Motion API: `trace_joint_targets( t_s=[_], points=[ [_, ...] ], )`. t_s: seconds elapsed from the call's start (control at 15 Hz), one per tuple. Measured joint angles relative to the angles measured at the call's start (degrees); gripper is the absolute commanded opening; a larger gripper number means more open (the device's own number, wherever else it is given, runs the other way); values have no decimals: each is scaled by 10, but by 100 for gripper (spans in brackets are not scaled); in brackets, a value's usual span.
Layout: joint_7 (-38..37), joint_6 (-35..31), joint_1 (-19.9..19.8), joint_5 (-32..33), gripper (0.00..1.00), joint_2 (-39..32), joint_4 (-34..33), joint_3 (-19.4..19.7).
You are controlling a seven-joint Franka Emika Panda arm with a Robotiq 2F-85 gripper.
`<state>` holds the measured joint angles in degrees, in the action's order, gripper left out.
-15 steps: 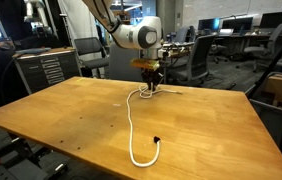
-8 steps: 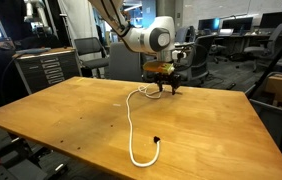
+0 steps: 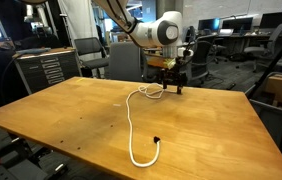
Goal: Tie the knot using the rope
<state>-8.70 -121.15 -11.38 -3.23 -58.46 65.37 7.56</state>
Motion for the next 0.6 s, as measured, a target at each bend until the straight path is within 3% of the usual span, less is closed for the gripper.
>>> trace_joint_targets(
  t_s=[0.33, 0.6],
  points=[
    [-130, 33, 0, -45, 100, -33, -61, -2],
    [-157, 31, 1, -49, 100, -55, -81, -3]
  ],
)
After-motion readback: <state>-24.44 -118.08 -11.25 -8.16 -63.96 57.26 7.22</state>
